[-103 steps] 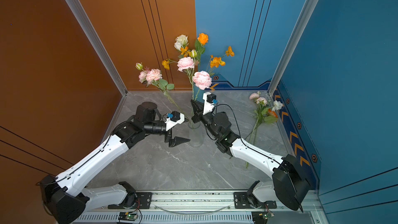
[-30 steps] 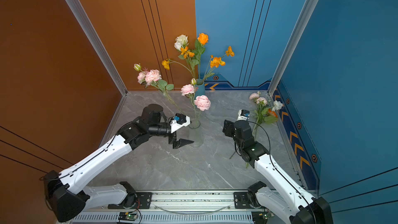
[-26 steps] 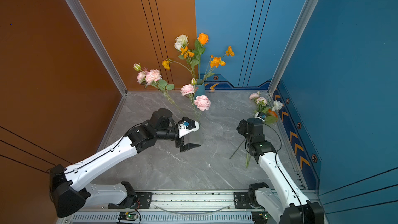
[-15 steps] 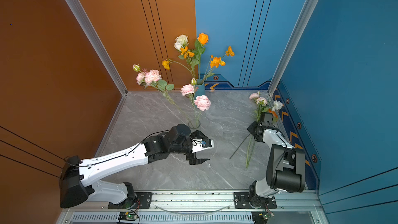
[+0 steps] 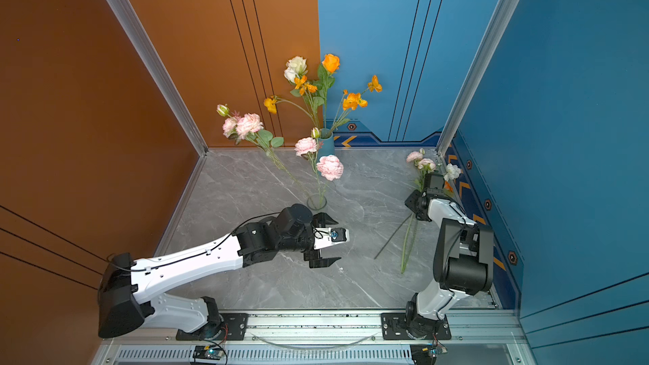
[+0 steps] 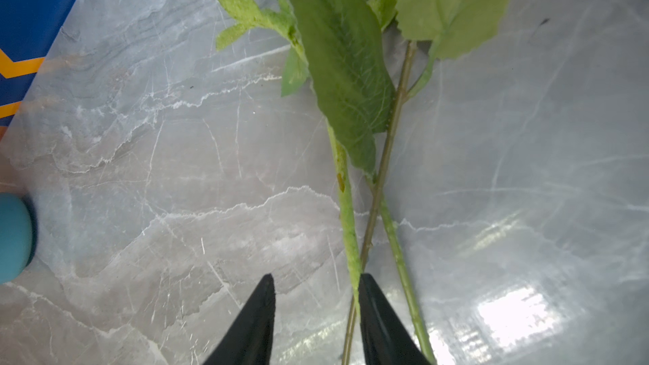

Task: Arrange the flowers into the vase
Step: 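Lower the right gripper onto the white flower stems and pinch one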

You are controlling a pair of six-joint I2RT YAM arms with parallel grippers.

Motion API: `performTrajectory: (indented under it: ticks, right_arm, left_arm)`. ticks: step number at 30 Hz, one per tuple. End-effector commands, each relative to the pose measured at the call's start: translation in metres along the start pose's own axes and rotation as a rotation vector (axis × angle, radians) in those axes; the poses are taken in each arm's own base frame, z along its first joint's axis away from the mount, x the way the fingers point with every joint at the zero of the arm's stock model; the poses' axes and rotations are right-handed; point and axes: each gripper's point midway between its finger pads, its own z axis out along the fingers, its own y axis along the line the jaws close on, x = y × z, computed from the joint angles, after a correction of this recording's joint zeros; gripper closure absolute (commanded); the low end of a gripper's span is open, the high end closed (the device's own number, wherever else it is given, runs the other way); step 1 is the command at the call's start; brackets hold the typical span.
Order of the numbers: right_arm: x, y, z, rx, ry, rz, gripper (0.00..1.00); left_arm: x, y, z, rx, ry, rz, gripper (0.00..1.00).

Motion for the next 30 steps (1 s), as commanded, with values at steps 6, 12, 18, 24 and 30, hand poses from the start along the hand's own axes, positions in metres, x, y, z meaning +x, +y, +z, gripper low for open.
performTrajectory:
  ticks: [6,12,18,24,30]
  right_arm:
    - [0.003,-0.013,0.015,0.072,0.043,-0.024,0.61]
    - [0.005,-0.015,0.022,0.080,0.055,-0.029,0.63]
    - [0.007,-0.014,0.026,0.081,0.066,-0.033,0.76]
    - [0.010,-0.013,0.031,0.079,0.081,-0.036,0.76]
    - [0.012,-0.009,0.037,0.071,0.096,-0.042,0.89]
  left_arm:
    - [0.003,-0.003,0.004,0.000,0.021,0.013,0.02]
    - [0.004,-0.004,0.004,0.004,0.024,0.015,0.02]
    - [0.005,-0.005,0.005,0.004,0.031,0.021,0.02]
    - [0.005,-0.008,0.006,0.009,0.037,0.033,0.02]
    - [0.006,-0.009,0.006,0.008,0.044,0.037,0.02]
